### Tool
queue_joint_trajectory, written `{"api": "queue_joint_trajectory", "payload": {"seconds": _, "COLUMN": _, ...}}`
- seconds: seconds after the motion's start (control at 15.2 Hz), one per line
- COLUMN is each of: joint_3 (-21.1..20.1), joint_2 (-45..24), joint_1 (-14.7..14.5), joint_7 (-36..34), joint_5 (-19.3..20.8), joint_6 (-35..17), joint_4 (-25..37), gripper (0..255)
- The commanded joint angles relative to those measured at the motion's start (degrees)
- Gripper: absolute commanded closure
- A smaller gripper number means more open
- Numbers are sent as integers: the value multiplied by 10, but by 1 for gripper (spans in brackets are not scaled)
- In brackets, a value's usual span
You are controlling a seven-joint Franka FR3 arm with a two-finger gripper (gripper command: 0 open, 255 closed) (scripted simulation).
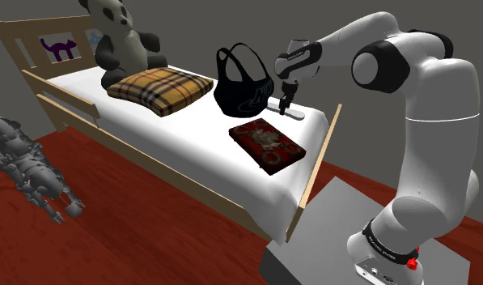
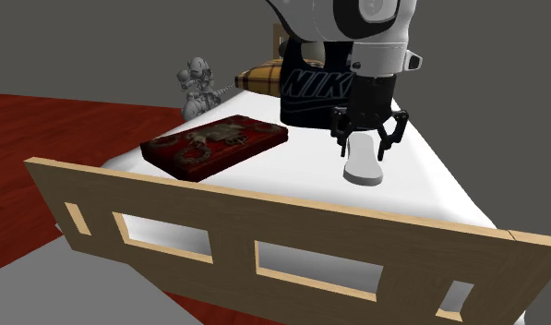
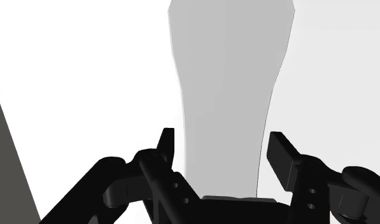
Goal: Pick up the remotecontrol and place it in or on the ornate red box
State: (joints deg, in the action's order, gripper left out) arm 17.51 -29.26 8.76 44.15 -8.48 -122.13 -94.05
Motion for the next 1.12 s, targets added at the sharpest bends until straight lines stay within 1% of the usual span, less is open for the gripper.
{"api": "queue_joint_trajectory", "payload": {"seconds": 0.0, "joint_3": 0, "joint_2": 0, "joint_1": 0, "joint_7": 0, "joint_5": 0, "joint_6": 0, "joint_4": 0, "gripper": 255}}
{"api": "queue_joint_trajectory", "payload": {"seconds": 0.53, "joint_3": 0, "joint_2": 0, "joint_1": 0, "joint_7": 0, "joint_5": 0, "joint_6": 0, "joint_4": 0, "gripper": 255}}
{"api": "queue_joint_trajectory", "payload": {"seconds": 1.06, "joint_3": 5, "joint_2": 25, "joint_1": -2, "joint_7": -5, "joint_5": 9, "joint_6": 50, "joint_4": 26, "gripper": 255}}
